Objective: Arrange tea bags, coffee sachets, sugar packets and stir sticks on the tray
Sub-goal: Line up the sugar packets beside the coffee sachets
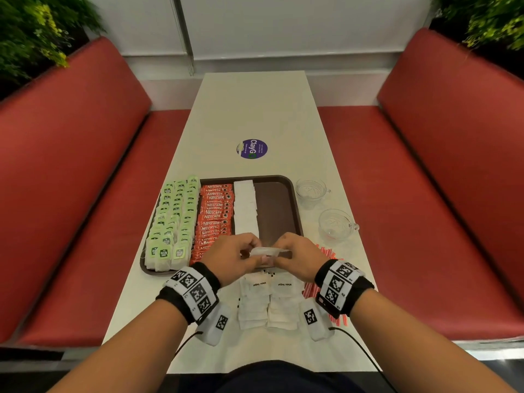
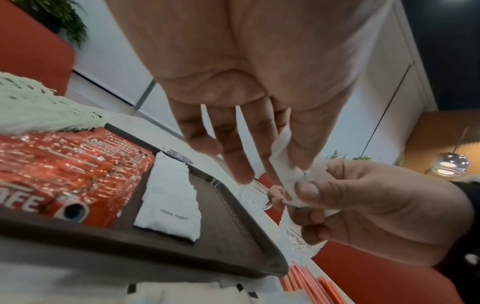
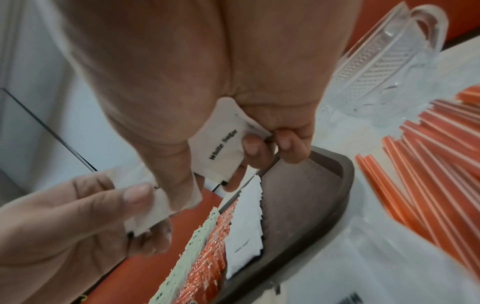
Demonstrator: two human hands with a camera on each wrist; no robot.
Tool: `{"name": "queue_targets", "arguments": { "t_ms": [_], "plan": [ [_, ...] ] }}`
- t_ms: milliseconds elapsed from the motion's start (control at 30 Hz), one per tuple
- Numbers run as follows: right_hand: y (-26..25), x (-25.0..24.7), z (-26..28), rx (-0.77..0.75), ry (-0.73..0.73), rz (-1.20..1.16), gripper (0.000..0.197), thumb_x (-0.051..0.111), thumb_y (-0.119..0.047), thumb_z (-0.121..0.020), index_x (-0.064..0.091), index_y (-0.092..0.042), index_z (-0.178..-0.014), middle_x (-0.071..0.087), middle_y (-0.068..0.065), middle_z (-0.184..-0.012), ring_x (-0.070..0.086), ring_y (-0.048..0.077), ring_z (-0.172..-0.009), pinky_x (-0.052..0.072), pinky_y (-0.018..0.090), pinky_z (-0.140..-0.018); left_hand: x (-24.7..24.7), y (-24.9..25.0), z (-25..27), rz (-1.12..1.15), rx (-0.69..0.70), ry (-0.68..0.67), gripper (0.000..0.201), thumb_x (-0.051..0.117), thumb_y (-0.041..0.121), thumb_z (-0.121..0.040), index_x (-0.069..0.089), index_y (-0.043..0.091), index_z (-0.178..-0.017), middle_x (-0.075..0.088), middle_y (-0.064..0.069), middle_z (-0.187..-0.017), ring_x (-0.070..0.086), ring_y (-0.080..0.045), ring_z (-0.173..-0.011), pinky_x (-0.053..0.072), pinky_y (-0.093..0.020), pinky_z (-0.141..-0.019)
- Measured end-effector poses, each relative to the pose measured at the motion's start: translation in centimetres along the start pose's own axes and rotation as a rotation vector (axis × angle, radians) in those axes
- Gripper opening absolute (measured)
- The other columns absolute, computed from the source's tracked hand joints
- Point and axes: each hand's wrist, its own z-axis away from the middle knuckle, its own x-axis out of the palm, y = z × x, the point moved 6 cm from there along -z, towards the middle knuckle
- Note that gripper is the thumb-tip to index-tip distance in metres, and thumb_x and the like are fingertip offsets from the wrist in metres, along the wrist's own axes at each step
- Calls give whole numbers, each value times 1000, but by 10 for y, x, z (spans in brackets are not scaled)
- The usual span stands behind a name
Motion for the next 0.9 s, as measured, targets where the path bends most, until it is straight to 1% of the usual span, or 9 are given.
{"name": "queue_targets", "arguments": {
  "t_ms": [67,200,267,300,400,533,667,800,900],
  "plan": [
    [0,0,-3,5,6,12,16,72,-35,-90,60,-36,-79,59,-3,-103,58,13,-90,47,28,-82,-2,-9,-2,-60,-49,4,10,74,38,-85,69,31,-89,70,12,-78,64,-6,-71,56,-33,-70],
    [9,3,-8,77,-25,-7,2,66,-30,-93,66,-31,-92,62,-8,-107,60,12,-101,49,32,-93,-5,-30,-11,-142,-187,14,15,71,33,-89,73,25,-103,69,11,-87,63,-8,-81,53,-29,-77],
    [14,3,-8,128,-43,-59,10,59,-21,-96,63,-25,-104,61,-11,-106,58,8,-98,48,25,-84,-5,-44,-17,-221,-253,14,21,69,34,-91,72,22,-108,66,8,-89,60,-12,-84,47,-26,-74],
    [15,2,-7,148,-49,-69,12,55,-18,-96,59,-22,-107,59,-10,-102,57,8,-90,46,22,-76,-4,-50,-20,-276,-281,1,23,67,35,-92,71,20,-110,64,7,-90,58,-13,-84,43,-25,-74],
    [19,-1,-6,190,-40,-96,4,51,-12,-92,48,-14,-94,52,0,-82,47,14,-65,41,26,-58,0,-59,-30,-422,-312,-64,25,65,39,-92,68,21,-110,65,5,-96,56,-15,-86,43,-27,-76],
    [24,-5,-8,220,-43,-85,15,50,-9,-89,45,-18,-78,51,-1,-75,45,13,-65,41,29,-62,6,-62,-40,-511,-334,-86,32,69,40,-88,64,24,-116,68,2,-110,61,-19,-99,51,-34,-88],
    [28,-8,-11,237,-36,-72,9,53,-9,-87,52,-16,-82,56,-1,-76,50,14,-66,44,30,-62,10,-64,-45,-510,-270,15,43,77,37,-82,59,27,-120,55,4,-119,53,-18,-111,47,-33,-96],
    [31,-10,-14,209,-62,-21,10,58,-10,-89,61,-14,-98,59,-4,-83,55,9,-70,44,23,-60,21,-59,-47,-572,-141,-82,29,72,39,-87,65,31,-114,56,6,-118,50,-17,-111,45,-34,-98],
    [33,-9,-17,216,-66,-37,12,60,-11,-92,62,-20,-100,65,-3,-88,65,11,-72,52,22,-60,23,-58,-48,-624,-130,-119,27,70,40,-88,67,32,-113,59,7,-120,51,-17,-108,46,-36,-96]
  ]
}}
